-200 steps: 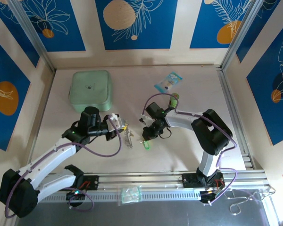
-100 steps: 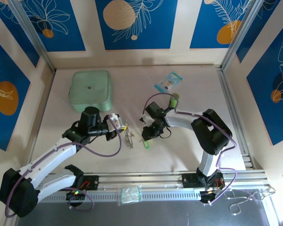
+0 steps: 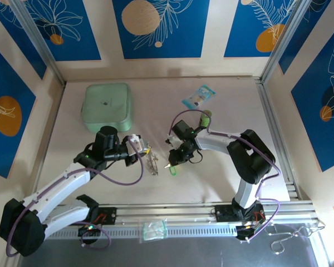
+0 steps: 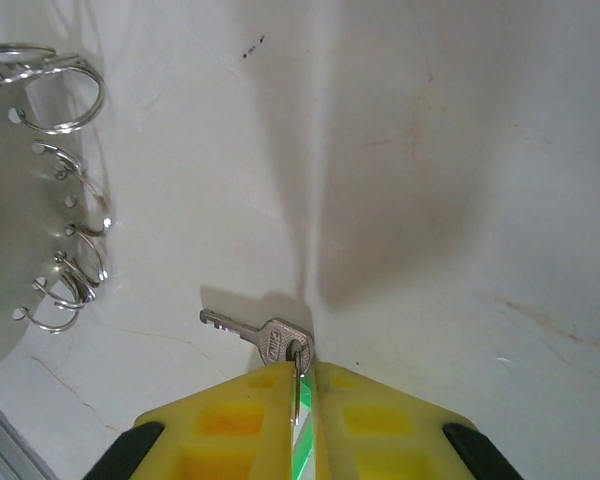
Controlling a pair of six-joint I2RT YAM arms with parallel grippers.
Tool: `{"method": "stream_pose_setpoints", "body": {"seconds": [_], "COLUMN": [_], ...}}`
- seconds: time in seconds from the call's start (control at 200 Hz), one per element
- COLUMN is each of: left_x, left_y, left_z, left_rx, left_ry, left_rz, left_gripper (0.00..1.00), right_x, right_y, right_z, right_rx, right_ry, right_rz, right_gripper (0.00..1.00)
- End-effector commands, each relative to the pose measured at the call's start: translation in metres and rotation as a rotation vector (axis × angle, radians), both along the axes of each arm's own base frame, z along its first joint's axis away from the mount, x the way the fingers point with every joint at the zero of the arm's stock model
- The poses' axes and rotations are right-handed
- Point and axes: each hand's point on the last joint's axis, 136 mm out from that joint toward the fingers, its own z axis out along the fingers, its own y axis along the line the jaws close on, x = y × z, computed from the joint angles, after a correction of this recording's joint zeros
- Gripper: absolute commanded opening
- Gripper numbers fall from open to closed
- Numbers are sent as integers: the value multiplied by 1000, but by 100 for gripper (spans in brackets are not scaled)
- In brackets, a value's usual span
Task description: Put the keys on the keyring
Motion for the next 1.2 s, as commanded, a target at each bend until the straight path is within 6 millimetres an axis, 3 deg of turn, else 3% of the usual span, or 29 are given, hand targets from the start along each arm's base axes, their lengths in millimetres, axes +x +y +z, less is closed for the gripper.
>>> {"method": "stream_pose_setpoints", "body": {"seconds": [0.0,1.195], "left_x": [-3,-5], "left_y": [-5,-6], "left_z": [3,1], "left_rx": [-24,-19], "left_ry": [3,11], "left_rz": [-25,-42], "left_gripper": [0,0], "right_x": [-6,-12], "right_y": [-2,4], "right_z": [6,-2], "right_rx": [6,4], "right_ry": [20,65], "right_rz": [-2,16], "right_gripper": [13,11]}}
